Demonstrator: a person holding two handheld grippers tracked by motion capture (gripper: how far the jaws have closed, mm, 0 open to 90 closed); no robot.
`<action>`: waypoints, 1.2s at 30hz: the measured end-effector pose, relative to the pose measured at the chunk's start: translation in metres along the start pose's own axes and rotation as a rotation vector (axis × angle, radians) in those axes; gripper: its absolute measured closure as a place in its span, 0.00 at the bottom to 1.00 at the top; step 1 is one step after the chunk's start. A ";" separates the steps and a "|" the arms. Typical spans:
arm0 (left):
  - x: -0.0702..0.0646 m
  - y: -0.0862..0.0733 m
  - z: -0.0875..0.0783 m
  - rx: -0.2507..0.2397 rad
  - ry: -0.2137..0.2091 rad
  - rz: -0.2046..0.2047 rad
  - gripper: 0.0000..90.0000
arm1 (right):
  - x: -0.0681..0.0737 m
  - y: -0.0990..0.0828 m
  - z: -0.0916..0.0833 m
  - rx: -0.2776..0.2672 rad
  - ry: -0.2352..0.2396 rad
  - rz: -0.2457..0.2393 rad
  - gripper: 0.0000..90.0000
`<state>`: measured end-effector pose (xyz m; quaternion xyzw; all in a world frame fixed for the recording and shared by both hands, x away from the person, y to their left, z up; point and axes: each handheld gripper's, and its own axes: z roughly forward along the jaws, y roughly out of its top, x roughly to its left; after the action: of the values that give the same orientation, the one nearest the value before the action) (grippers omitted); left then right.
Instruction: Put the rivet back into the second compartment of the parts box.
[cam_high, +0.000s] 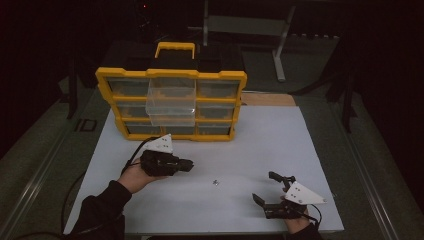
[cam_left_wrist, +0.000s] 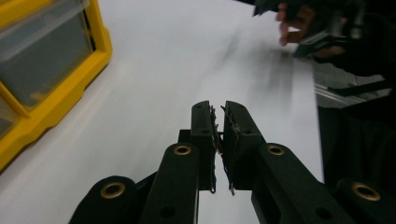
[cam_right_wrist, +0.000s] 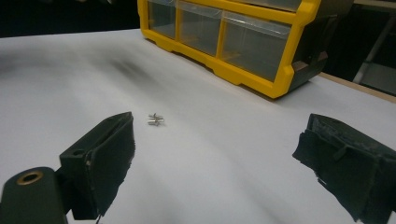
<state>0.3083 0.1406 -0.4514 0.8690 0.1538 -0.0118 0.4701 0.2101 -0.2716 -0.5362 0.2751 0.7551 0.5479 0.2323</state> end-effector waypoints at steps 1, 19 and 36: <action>0.000 0.000 0.000 0.000 0.000 0.000 0.91 | 0.000 0.000 0.000 0.000 0.000 0.000 0.11; -0.010 0.033 -0.078 -0.120 0.041 0.051 0.91 | 0.000 0.000 0.001 -0.001 0.001 0.002 0.11; -0.006 0.091 -0.127 -0.189 0.090 0.136 0.91 | 0.000 -0.001 0.002 0.003 0.009 0.003 0.11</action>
<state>0.3127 0.1967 -0.3053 0.8289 0.1157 0.0737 0.5424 0.2109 -0.2704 -0.5376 0.2742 0.7565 0.5483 0.2278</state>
